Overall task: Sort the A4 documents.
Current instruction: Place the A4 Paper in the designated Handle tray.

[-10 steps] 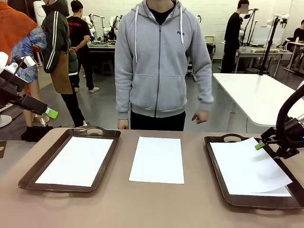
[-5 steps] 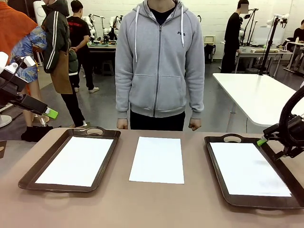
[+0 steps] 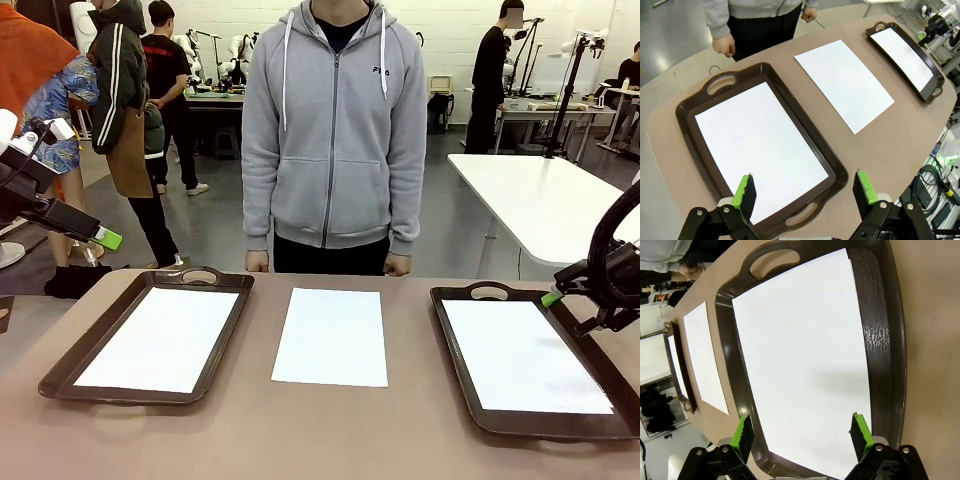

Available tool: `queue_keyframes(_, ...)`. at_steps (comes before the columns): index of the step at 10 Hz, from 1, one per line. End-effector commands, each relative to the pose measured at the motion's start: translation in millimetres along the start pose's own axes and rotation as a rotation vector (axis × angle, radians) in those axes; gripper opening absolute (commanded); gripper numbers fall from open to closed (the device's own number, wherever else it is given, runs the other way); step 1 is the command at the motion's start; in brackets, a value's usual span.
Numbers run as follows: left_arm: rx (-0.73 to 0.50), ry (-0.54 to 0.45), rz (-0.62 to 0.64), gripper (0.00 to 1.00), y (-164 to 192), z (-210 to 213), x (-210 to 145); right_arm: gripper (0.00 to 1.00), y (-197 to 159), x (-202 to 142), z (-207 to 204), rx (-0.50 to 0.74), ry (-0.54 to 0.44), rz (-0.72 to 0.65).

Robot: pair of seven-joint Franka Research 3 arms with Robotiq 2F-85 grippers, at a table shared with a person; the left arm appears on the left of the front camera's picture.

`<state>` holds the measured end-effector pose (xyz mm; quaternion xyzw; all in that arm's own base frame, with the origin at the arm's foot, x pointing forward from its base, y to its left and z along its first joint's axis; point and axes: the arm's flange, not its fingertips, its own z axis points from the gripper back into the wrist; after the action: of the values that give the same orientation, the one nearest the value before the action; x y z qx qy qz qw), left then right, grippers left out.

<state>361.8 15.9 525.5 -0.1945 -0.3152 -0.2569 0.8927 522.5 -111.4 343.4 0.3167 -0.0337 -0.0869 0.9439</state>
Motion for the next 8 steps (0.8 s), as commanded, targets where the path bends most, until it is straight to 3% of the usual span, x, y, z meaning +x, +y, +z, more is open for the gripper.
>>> queue_keyframes(1, 0.007, -0.004, 0.0, 1.0, 0.1, -1.5, -1.4, 1.0, -0.7, 0.0, -0.2, -0.001, 0.0, -0.002)
queue_keyframes(8, 0.007, -0.004, 0.0, 1.0, 0.1, -1.5, -1.4, 1.0, -0.7, 0.0, -0.2, -0.001, 0.0, -0.002)
